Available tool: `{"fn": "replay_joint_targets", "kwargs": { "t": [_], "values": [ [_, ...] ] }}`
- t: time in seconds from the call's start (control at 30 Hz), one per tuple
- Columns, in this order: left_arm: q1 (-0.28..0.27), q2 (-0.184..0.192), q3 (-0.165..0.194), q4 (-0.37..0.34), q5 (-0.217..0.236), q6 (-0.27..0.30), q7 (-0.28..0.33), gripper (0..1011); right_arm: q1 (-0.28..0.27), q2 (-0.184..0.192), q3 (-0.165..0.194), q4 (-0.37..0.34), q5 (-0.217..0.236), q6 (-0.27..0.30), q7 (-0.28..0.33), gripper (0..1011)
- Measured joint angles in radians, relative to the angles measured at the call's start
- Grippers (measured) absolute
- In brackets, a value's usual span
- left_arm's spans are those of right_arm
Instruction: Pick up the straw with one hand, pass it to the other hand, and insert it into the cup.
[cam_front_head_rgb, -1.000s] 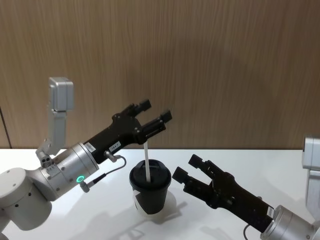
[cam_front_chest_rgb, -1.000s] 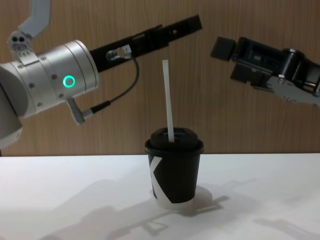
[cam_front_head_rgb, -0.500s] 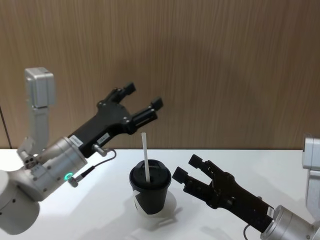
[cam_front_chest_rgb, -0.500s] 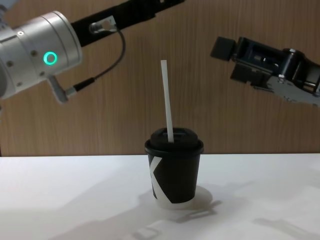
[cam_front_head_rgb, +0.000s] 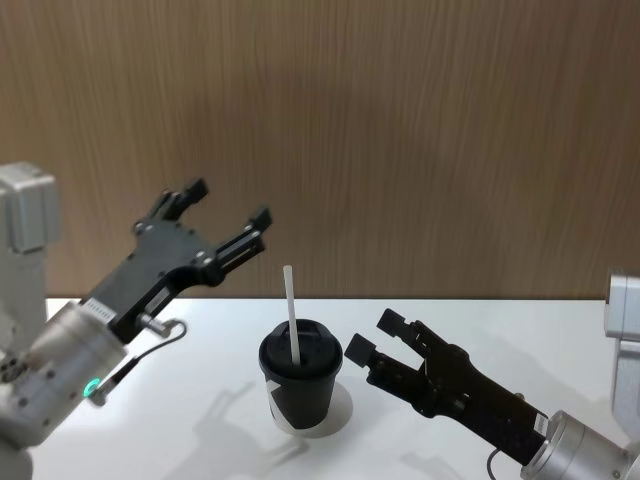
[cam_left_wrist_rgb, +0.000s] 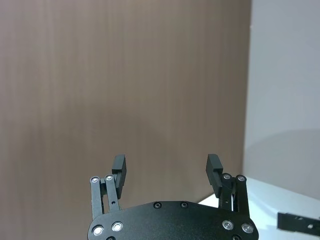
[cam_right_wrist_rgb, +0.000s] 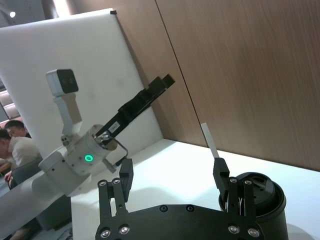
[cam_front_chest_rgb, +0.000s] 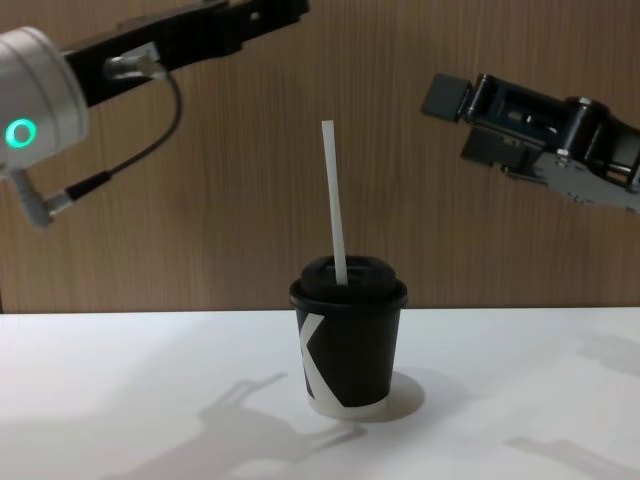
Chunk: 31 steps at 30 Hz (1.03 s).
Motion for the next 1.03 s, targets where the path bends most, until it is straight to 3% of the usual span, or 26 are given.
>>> {"fn": "replay_joint_targets", "kwargs": {
  "t": [0.17,0.43,1.03],
  "values": [
    [0.073,0.021,-0.032,-0.054,0.032,-0.009,0.06,1003,0.0,0.0,0.0,0.0,0.0,0.0,0.0,1001],
    [0.137,0.039,-0.059,-0.1,0.06,-0.016,0.111,1003,0.0,0.0,0.0,0.0,0.0,0.0,0.0,1001],
    [0.193,0.055,-0.084,-0.14,0.084,-0.023,0.156,1003,0.0,0.0,0.0,0.0,0.0,0.0,0.0,1001]
  ]
}}
